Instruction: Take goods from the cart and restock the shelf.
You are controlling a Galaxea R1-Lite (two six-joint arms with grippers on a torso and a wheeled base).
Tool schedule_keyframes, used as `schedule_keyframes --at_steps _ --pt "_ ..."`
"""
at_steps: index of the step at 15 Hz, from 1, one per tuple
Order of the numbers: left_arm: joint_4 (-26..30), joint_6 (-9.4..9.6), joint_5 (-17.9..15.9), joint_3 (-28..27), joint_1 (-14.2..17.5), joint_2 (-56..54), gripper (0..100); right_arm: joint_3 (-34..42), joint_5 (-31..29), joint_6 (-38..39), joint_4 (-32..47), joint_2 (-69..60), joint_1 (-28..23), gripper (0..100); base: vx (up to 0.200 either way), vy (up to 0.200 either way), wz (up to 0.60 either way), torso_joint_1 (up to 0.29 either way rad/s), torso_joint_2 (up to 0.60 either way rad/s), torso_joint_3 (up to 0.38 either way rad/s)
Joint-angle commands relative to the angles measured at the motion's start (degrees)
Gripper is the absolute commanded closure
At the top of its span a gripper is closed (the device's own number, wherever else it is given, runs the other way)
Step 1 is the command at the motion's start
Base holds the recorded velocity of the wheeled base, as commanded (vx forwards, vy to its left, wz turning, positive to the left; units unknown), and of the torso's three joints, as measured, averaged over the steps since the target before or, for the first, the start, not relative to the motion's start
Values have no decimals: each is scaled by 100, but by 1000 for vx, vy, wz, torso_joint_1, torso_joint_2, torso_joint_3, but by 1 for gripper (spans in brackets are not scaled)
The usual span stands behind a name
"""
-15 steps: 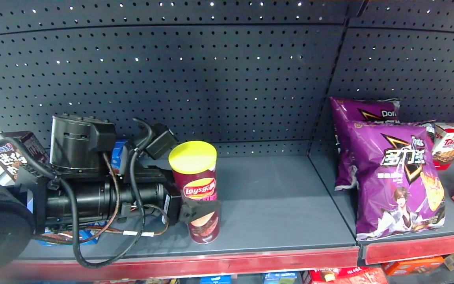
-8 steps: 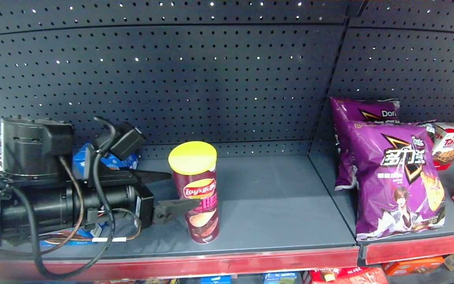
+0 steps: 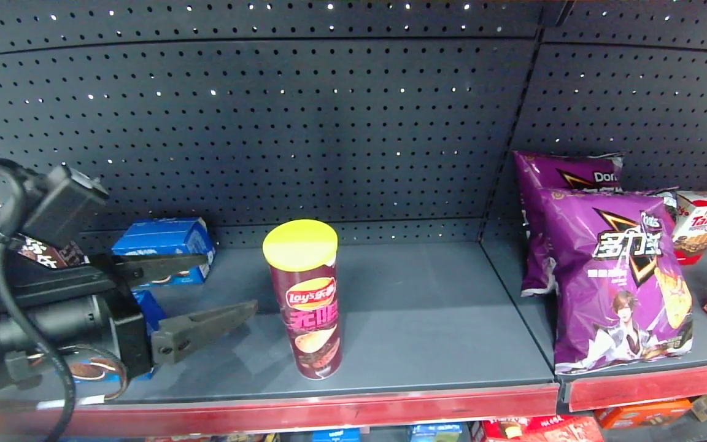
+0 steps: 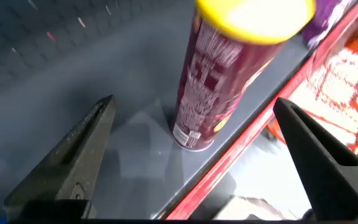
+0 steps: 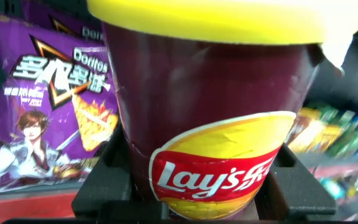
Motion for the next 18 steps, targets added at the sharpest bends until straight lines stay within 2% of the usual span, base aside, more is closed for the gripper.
schedule_keyframes --at_steps 1,3,4,5,6,8,9,10,12,15,18 --pt "27 -7 18 -8 340 -807 0 -174 -11 361 214 184 -17 100 0 0 0 0 0 0" --pt "308 -15 98 -113 876 -1308 0 -746 -11 871 496 641 9 100 0 0 0 0 0 0" --pt "440 -15 115 -210 1026 -1396 0 -957 -11 1020 540 808 27 100 0 0 0 0 0 0" --pt "721 -15 115 -456 1316 -1537 0 -1651 -2 1319 654 1336 159 100 0 0 0 0 0 0" --pt "774 -15 115 -553 1360 -1545 0 -2143 -11 1442 812 1608 396 100 0 0 0 0 0 0" --pt "774 -7 106 -711 1360 -1528 0 -2960 -2 1662 1612 1801 1125 100 0 0 0 0 0 0" --pt "765 -7 98 -843 1360 -1414 0 -3189 16 1802 2421 1687 1960 100 0 0 0 0 0 0" --pt "712 -7 106 -948 1360 -1273 0 -3101 16 1846 2922 1432 2778 100 0 0 0 0 0 0" --pt "721 -7 115 -1133 1369 -1141 0 -2706 -2 1837 3176 1265 3806 100 0 0 0 0 0 0" --pt "730 -7 124 -1150 1377 -1132 0 -2626 130 2128 3132 1678 4193 100 0 0 0 0 0 0" --pt "756 -15 133 -1177 1377 -1176 0 -2556 236 2207 2693 2320 4579 100 0 0 0 0 0 0"
